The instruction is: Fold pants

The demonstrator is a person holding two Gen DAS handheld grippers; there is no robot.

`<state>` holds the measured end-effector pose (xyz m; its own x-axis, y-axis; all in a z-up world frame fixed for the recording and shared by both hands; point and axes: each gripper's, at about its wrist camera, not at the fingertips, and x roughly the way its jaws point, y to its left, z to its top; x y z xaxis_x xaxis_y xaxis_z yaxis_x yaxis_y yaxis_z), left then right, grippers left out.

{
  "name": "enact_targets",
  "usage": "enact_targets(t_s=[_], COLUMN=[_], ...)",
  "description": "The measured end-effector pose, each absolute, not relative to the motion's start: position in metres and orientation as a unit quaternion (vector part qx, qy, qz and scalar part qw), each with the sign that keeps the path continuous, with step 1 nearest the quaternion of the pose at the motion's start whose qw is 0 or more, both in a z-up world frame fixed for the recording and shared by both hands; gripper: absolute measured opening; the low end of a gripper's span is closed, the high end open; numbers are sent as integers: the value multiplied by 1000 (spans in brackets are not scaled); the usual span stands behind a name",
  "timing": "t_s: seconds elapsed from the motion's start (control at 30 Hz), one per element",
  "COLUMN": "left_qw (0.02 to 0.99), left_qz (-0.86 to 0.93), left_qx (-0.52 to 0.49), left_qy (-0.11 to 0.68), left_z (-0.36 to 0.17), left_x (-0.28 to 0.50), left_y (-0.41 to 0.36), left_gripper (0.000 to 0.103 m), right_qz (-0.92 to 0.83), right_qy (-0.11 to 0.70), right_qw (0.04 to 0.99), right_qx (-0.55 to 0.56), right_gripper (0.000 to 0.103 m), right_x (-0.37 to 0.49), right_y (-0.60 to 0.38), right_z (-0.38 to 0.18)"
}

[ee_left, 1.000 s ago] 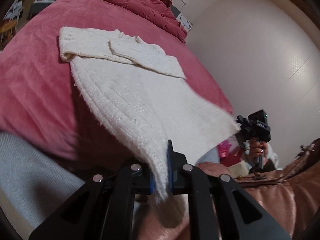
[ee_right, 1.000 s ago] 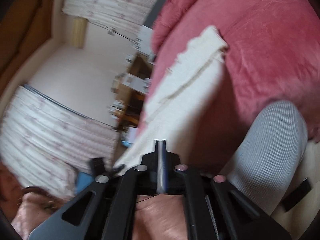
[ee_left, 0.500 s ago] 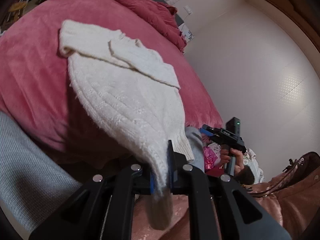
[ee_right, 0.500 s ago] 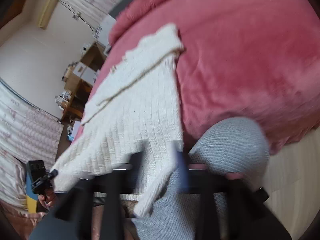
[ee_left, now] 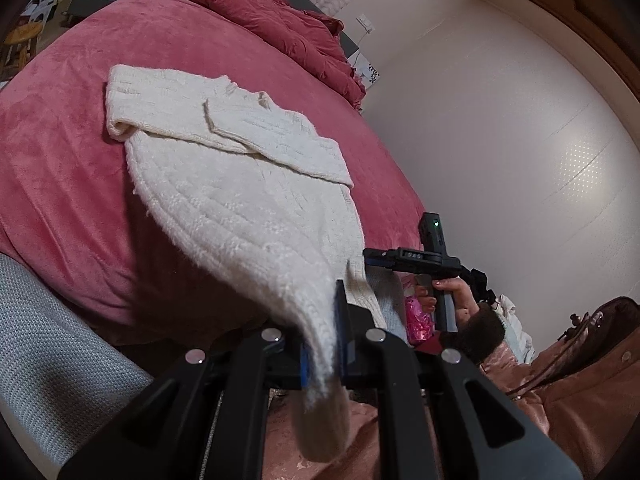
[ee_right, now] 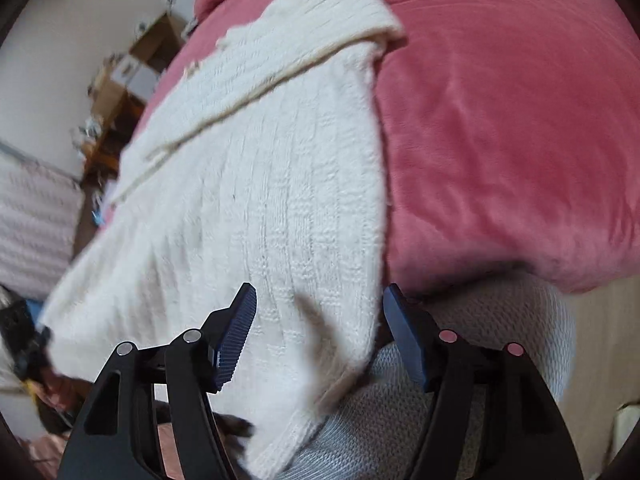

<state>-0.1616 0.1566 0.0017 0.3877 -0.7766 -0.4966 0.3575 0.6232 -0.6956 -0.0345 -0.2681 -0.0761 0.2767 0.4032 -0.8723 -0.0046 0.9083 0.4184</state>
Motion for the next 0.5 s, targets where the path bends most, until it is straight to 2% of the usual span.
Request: enact_targets(t_s=[0.23, 0.5], left_qw=[802, 805], left_qz=[-354, -358], left_qx=[-253, -264], left_qy=[410, 394], left_z=[8, 16], left_x=[-163, -158], left_y=[162, 160], left_gripper=[9, 9], right_qz=[227, 186], right_qy=[619, 629], right_qw=[718, 736], right_qx=[223, 167], right_gripper=[66, 66], right_x=[-50, -66], right_y=[-239, -220], right_z=[-94, -109])
